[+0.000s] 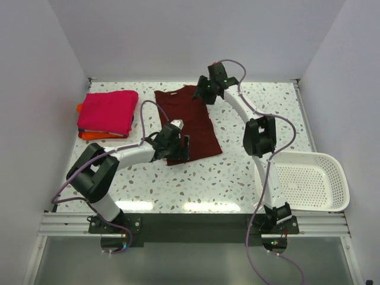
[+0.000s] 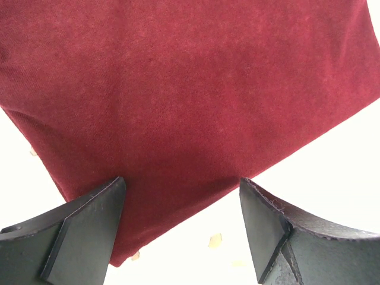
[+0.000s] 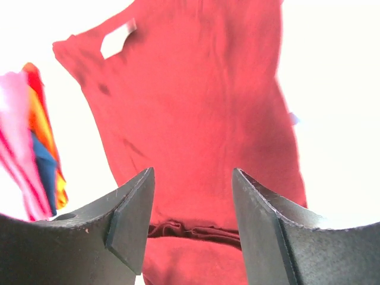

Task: Fold and stack the t-shirts
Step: Fold the tshirt

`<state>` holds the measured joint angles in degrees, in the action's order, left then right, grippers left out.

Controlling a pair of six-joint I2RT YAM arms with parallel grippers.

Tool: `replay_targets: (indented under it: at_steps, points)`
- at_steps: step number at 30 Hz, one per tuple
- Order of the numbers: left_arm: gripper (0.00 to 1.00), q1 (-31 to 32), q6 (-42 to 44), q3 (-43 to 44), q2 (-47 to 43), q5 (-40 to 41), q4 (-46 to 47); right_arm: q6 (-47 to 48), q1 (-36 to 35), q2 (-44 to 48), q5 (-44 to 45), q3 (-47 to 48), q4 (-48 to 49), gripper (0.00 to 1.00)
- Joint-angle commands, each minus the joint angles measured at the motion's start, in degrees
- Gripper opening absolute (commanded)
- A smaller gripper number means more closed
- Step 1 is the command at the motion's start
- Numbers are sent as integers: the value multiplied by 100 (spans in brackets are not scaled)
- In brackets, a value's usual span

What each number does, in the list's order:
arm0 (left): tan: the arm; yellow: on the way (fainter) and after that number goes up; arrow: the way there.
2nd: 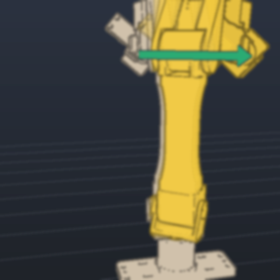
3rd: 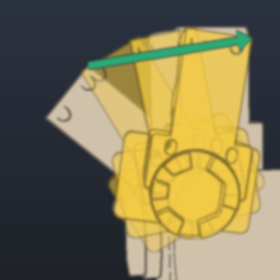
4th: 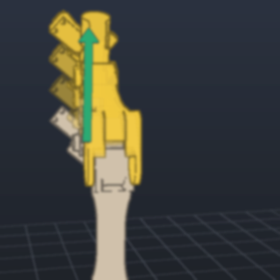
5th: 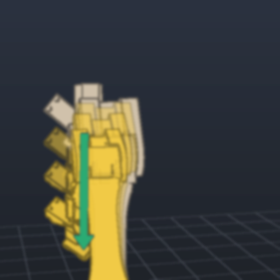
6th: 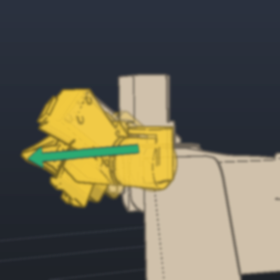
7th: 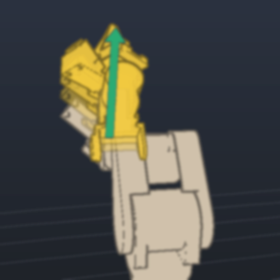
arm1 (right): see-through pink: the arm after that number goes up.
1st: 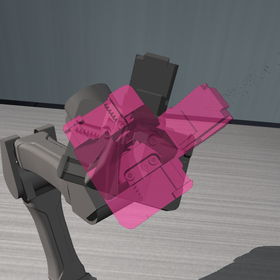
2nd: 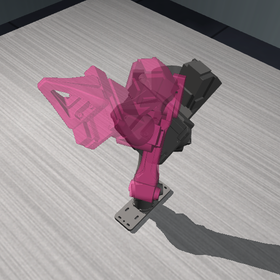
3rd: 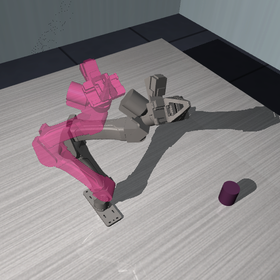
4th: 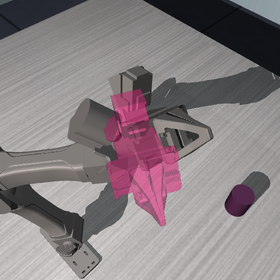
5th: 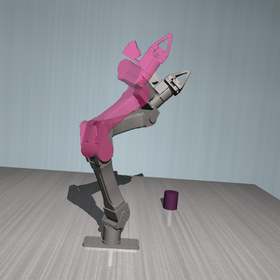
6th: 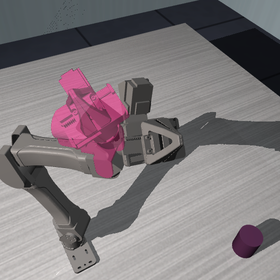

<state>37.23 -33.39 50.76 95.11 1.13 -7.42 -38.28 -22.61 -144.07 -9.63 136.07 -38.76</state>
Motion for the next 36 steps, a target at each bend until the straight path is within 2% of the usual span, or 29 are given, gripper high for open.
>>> replay_targets:
  at_steps: [1, 8, 15, 18, 23, 26, 36]
  points:
    - [83, 38, -28, 38, 8, 98, -839, -75, 143, 792, 102, 262, 370, 59]
    - [84, 38, 104, 1092, -238, 230, -1357, 786, 196, 1714, 58, -659, -113, 59]
    - [87, 3, 122, 1603, -721, 581, -1806, 1112, 196, 2892, -127, -2478, -229, 59]
    - [88, -260, -18, 1463, -924, 565, -1903, 1183, 187, 3306, -293, -3190, -167, 59]
    - [88, -717, -264, 734, -1240, 231, -1641, 1358, 178, 3640, -347, -4148, -193, 59]
    - [86, -779, -300, 426, -1258, 99, -1500, 1376, 169, 3754, -215, -4640, -115, 58]
    - [82, -779, -537, -233, -1118, -60, -1297, 1482, 143, 3737, -267, -5301, -263, 55]
